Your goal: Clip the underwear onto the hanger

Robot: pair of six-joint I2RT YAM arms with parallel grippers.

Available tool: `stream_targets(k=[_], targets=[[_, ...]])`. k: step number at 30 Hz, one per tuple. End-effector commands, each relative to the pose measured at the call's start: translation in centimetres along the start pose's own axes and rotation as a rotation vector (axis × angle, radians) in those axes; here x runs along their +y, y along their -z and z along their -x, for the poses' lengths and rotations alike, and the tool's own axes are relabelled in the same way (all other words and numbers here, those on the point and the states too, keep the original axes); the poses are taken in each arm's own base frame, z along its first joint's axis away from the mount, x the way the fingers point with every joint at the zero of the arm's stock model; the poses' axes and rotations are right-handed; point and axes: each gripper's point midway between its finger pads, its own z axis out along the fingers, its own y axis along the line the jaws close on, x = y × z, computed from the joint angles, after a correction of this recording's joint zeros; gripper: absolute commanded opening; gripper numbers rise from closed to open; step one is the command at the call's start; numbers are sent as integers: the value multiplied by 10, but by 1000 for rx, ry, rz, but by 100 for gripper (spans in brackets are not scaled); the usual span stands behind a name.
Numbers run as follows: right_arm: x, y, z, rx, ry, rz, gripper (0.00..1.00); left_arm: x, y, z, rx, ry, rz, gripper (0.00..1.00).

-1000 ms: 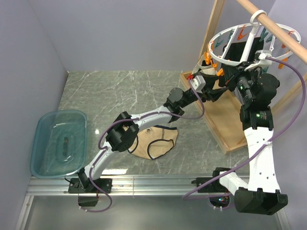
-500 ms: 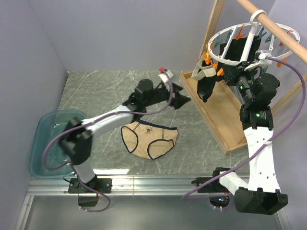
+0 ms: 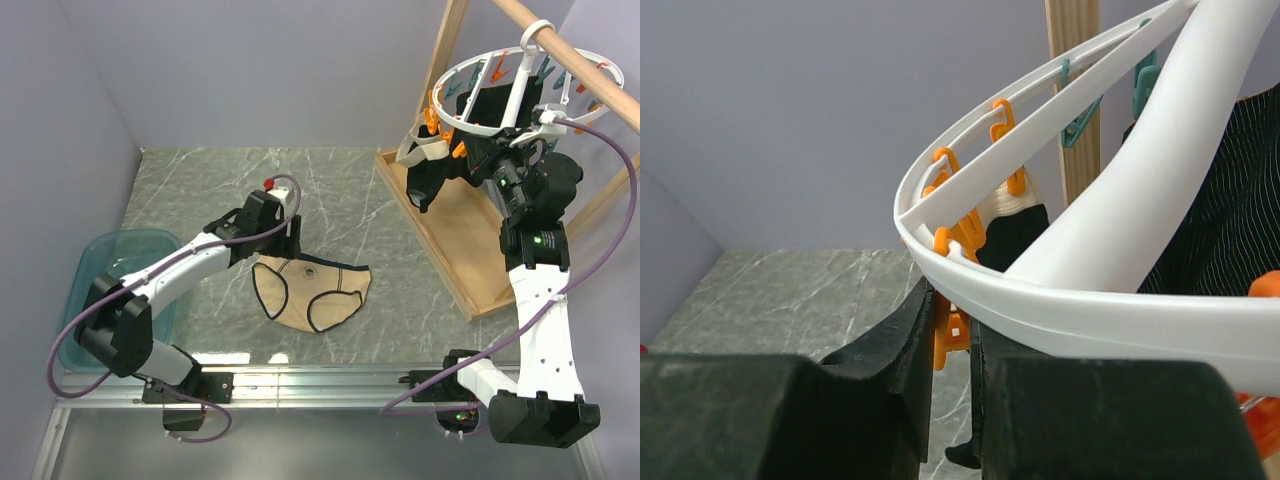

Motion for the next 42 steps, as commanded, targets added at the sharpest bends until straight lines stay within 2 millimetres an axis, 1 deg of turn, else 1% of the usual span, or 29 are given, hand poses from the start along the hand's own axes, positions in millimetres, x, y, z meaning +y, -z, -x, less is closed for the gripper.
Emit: stream_targets(k=[1,4,5,7,8,10,11,14,16,19,23,24,25,27,28,29,31,32,34,35,36,37,38,39,40,41,42], targets=[[6,-1,9,-37,11,31,0,39,-1,-16,70,14,181,73],[6,-1,8,-37,15,31,0,50,-15,-17,93,3,226,69],[7,-1,8,-36,15,32,0,56,-23,-22,118,0,245,67],[6,-1,7,-33,15,35,0,60,-32,-18,116,-10,258,65],[8,0,6,-31,13,39,0,64,-41,-21,130,-14,273,63],[7,-1,4,-26,11,37,0,66,-50,-23,145,-19,274,61],[7,-1,3,-24,11,38,0,68,-58,-26,165,-17,282,60],[6,-1,4,-23,10,37,0,68,-72,-32,186,-17,281,61],[7,-1,4,-21,16,38,0,70,-77,-30,188,-19,292,61],[6,-1,3,-20,20,37,0,76,-88,-40,225,-21,310,61],[6,-1,2,-18,20,38,0,81,-101,-66,309,-6,321,56],[6,-1,2,-17,19,38,0,82,-103,-69,319,-7,324,55],[6,-1,1,-15,19,37,0,84,-106,-75,335,-11,329,53],[5,-1,1,-14,20,36,0,84,-109,-75,336,-21,317,44],[5,-1,1,-14,18,36,0,84,-112,-78,349,-23,314,39],[5,-1,1,-14,18,36,0,78,-115,-76,352,-21,284,31],[6,-2,-1,-10,11,39,0,74,-121,-77,367,-23,260,24],[5,-2,-2,-7,9,38,0,65,-125,-67,353,-23,224,17],[6,-1,-2,-10,3,41,0,54,-132,-52,326,-31,183,10],[5,-2,-4,-4,0,38,0,44,-135,-31,281,-40,154,8],[6,-2,-4,-3,-4,41,0,35,-136,-22,258,-50,121,6],[6,-1,-4,-4,-4,42,0,21,-134,-7,215,-66,91,4],[6,-2,-5,-1,-6,45,0,7,-134,12,152,-80,47,2],[7,-2,-5,-1,-10,45,0,-7,-132,24,113,-97,1,0],[7,-2,-5,0,-13,48,0,-25,-125,37,64,-123,-38,0],[8,-1,-4,-1,-12,49,0,-40,-122,54,-4,-144,-82,0],[8,-2,-5,3,-19,51,0,-51,-118,62,-40,-162,-116,0]])
